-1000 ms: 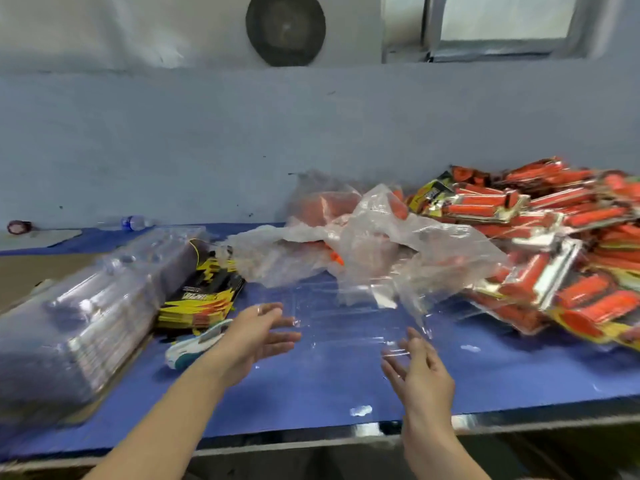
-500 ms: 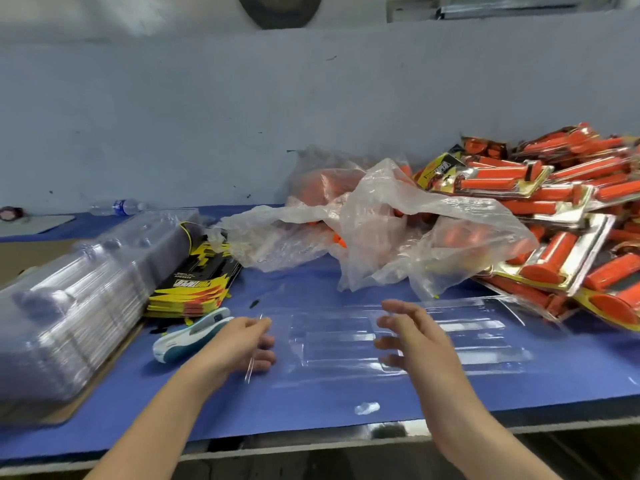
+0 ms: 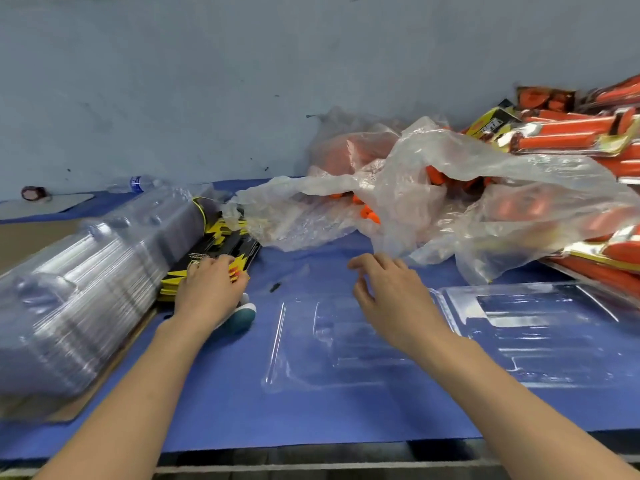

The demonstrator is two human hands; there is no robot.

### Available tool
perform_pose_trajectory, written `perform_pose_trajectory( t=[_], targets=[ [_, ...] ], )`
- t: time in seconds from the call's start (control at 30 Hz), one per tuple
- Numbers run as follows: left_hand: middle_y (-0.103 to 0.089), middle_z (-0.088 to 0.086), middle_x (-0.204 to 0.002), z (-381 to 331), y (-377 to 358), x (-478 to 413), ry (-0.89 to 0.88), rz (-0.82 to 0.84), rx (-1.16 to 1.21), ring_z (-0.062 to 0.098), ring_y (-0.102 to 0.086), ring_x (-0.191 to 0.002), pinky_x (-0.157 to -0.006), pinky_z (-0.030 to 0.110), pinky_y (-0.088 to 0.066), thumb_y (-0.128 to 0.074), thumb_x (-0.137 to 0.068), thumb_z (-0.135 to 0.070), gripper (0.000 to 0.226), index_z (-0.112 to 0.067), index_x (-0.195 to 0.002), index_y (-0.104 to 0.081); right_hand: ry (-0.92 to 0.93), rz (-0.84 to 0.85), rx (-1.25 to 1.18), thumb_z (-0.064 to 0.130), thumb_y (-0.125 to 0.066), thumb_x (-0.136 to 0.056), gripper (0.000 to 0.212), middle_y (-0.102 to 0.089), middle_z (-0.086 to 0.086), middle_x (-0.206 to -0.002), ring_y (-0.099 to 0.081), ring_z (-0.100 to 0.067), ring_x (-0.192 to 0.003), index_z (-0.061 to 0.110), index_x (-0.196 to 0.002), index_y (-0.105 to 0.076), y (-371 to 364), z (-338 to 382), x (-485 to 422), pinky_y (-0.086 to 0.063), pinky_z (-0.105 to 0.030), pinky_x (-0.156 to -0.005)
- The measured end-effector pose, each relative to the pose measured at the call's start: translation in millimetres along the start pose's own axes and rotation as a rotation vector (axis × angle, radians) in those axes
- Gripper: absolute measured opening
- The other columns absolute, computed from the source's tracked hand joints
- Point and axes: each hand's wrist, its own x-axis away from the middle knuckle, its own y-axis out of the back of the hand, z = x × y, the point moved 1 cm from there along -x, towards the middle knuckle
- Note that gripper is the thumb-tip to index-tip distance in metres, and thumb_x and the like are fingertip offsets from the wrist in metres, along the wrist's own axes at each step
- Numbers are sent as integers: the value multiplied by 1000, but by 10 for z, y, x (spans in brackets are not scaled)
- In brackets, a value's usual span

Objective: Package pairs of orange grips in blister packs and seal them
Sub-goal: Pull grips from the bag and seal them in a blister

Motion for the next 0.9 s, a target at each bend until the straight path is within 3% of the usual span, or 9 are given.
perform_pose_trajectory(
  t=[0.13, 0.23, 0.6, 0.7, 0.9],
  targets=[
    [-68, 13, -110, 41, -105, -75, -22, -55, 5, 36, -59, -101, -75, 41, -48, -43, -100, -26, 25, -16, -108, -64, -33, -30, 3, 22, -43, -97, 32, -57, 5, -125, -49, -23, -112, 26, -126, -53, -5, -39, -102, -38, -39, -96],
    [-68, 15, -103, 31, -113, -92, 39, -142, 7, 37, -60, -95, -65, 36, -39, -40, -101, -22, 27, -14, -107, -65, -55, -71, -33, 21, -43, -97, 29, -58, 3, -120, -50, -24, -107, 23, -124, -55, 17, -53, -133, -41, -40, -92],
    [-65, 17, -109, 19, -99, -55, -13, -344, 56, 39, -56, -104, -82, 47, -43, -53, -99, -18, 17, -6, -107, -62, -35, -108, -29, 21, -42, -99, 29, -57, 4, -121, -50, -22, -107, 24, -125, -54, 15, 5, -111, -40, -39, -93],
    [-64, 17, -113, 51, -86, -75, -13, -316, 111, 39, -54, -108, -85, 48, -44, -59, -97, -21, 21, -10, -113, -67, -37, -110, -20, 22, -42, -99, 29, -57, 4, -121, -50, -22, -107, 24, -125, -54, 19, -8, -112, -40, -38, -93],
    [-63, 15, -107, 91, -17, -84, 12, -233, 200, 39, -54, -104, -87, 48, -46, -67, -91, -37, 24, -14, -98, -72, -22, -106, -22, 22, -42, -99, 30, -55, 4, -123, -47, -22, -108, 24, -126, -53, 29, -7, -104, -39, -37, -93]
  ],
)
